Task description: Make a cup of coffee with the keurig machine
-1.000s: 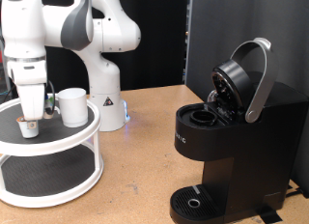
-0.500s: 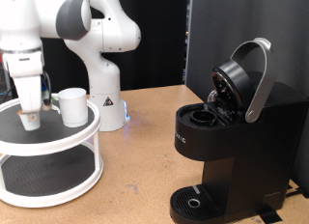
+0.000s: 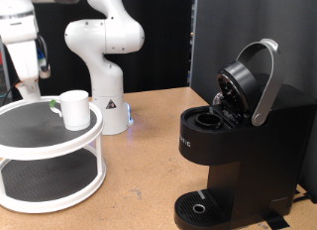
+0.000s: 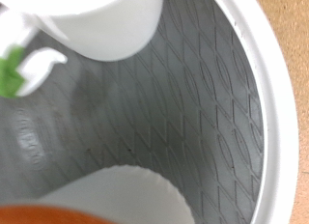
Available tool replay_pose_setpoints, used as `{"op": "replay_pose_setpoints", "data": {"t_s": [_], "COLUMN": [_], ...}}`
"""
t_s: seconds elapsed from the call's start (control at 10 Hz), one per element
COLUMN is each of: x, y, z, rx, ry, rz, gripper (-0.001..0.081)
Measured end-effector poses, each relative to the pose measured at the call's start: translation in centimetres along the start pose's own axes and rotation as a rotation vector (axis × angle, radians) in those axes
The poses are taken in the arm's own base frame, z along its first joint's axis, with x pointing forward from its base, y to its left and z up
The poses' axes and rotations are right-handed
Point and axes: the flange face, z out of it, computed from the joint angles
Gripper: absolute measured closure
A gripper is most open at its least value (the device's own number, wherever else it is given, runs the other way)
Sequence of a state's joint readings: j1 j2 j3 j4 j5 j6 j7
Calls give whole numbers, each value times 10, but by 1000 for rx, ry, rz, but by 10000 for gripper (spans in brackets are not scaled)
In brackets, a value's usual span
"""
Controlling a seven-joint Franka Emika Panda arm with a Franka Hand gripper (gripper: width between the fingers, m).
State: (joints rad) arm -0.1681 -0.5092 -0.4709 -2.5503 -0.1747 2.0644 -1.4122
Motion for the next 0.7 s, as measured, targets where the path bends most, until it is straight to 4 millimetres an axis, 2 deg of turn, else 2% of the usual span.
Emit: {"op": "replay_pose_setpoints", "data": {"t_s": [0.1,0.4,0.7], "x": [1,4,39], "y": [-1,-3,-7], "z": [-8,-5,-12], "rx": [11,26,64], "ry": [-3,43,169], "rz": [-11,6,54], "gripper": [375,375,375]}}
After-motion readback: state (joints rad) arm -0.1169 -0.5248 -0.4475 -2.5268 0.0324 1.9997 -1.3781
